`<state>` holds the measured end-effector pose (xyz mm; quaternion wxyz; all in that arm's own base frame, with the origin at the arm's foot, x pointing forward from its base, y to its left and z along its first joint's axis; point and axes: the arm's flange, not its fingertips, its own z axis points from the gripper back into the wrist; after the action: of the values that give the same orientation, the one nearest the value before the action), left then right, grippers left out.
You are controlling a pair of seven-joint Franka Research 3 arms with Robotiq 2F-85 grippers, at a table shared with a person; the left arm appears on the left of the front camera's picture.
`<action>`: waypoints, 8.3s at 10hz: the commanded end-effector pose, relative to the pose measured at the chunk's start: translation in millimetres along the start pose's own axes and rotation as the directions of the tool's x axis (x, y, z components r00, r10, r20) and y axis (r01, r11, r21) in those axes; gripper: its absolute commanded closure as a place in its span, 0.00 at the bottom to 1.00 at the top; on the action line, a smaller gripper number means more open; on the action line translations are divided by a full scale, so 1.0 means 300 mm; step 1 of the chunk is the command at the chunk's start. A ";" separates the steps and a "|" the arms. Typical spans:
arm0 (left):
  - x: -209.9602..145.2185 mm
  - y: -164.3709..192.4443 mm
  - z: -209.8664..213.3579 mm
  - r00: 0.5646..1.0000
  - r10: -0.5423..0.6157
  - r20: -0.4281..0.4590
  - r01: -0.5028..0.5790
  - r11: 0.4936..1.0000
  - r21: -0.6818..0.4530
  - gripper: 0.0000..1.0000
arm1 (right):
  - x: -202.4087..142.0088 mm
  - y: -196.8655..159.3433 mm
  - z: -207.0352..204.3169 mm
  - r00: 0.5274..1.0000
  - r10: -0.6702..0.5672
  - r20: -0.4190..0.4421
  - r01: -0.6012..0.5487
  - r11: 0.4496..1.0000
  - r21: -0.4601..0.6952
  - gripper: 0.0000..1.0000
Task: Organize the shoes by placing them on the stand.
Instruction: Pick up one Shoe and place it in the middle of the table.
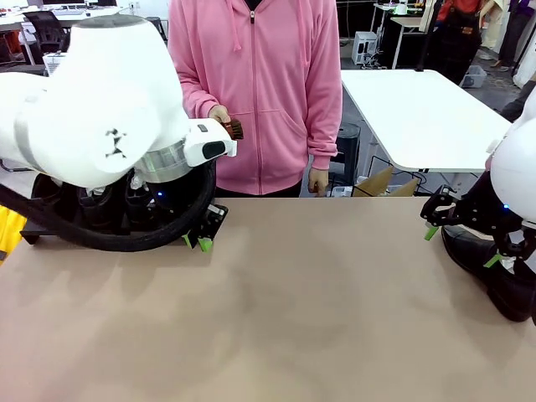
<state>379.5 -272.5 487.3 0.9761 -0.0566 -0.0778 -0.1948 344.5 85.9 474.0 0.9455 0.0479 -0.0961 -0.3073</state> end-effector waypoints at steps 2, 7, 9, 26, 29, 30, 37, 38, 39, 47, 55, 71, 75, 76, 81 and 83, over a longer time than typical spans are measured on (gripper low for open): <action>0.001 0.154 -0.014 0.985 0.171 0.029 -0.169 0.983 -0.077 0.75 | 0.005 -0.001 0.001 1.000 0.019 -0.005 -0.019 1.000 0.017 0.00; -0.014 0.022 0.016 1.000 0.013 -0.007 -0.013 0.999 -0.031 0.75 | 0.124 -0.072 -0.100 0.975 0.156 -0.160 -0.166 0.985 -0.046 0.00; -0.014 0.022 0.016 1.000 0.013 -0.007 -0.013 0.999 -0.031 0.75 | 0.233 -0.196 -0.124 0.935 0.242 -0.260 -0.245 0.969 0.021 0.00; -0.014 0.022 0.016 1.000 0.013 -0.007 -0.013 0.999 -0.031 0.75 | 0.228 -0.211 -0.343 0.776 0.619 -0.122 -0.628 0.776 -0.054 0.00; -0.014 0.022 0.016 1.000 0.013 -0.007 -0.013 0.999 -0.031 0.75 | 0.279 -0.218 -0.348 0.770 0.619 -0.151 -0.630 0.777 -0.026 0.00; -0.014 0.022 0.016 1.000 0.013 -0.007 -0.013 0.999 -0.031 0.75 | 0.297 -0.221 -0.346 0.779 0.609 -0.148 -0.619 0.784 -0.037 0.00; -0.014 0.022 0.016 1.000 0.013 -0.007 -0.013 0.999 -0.031 0.75 | 0.415 -0.196 -0.360 0.766 0.623 -0.162 -0.635 0.772 -0.034 0.00; -0.014 0.022 0.016 1.000 0.013 -0.007 -0.013 0.999 -0.031 0.75 | 0.423 -0.194 -0.370 0.762 0.624 -0.172 -0.638 0.769 -0.038 0.00; -0.014 0.022 0.016 1.000 0.013 -0.007 -0.013 0.999 -0.031 0.75 | 0.433 -0.196 -0.383 0.758 0.627 -0.180 -0.643 0.765 -0.045 0.00; -0.014 0.022 0.016 1.000 0.013 -0.007 -0.013 0.999 -0.031 0.75 | 0.486 -0.209 -0.471 0.739 0.633 -0.232 -0.656 0.755 -0.028 0.00; -0.014 0.022 0.016 1.000 0.013 -0.007 -0.013 0.999 -0.031 0.75 | 0.497 -0.236 -0.484 0.713 0.659 -0.240 -0.679 0.734 0.002 1.00; -0.014 0.022 0.016 1.000 0.013 -0.007 -0.013 0.999 -0.031 0.75 | -0.174 0.050 -0.101 0.801 0.584 -0.128 -0.586 0.810 0.031 1.00; -0.014 0.022 0.016 1.000 0.013 -0.007 -0.013 0.999 -0.031 0.75 | -0.346 0.243 -0.226 0.827 0.538 -0.165 -0.532 0.843 0.079 1.00; -0.014 0.022 0.016 1.000 0.013 -0.007 -0.013 0.999 -0.031 0.75 | -0.394 0.285 -0.266 0.808 0.561 -0.180 -0.556 0.827 0.082 1.00; -0.014 0.022 0.016 1.000 0.013 -0.007 -0.013 0.999 -0.031 0.75 | -0.481 0.422 -0.397 0.825 0.557 -0.092 -0.551 0.830 0.086 1.00; -0.014 0.022 0.016 1.000 0.013 -0.007 -0.013 0.999 -0.031 0.75 | -0.469 0.481 -0.417 0.831 0.552 -0.062 -0.546 0.832 0.098 1.00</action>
<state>377.0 -266.9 488.7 0.9770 -0.0760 -0.0711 -0.1862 329.7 274.8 351.9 0.9956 0.0731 -0.0579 -0.0035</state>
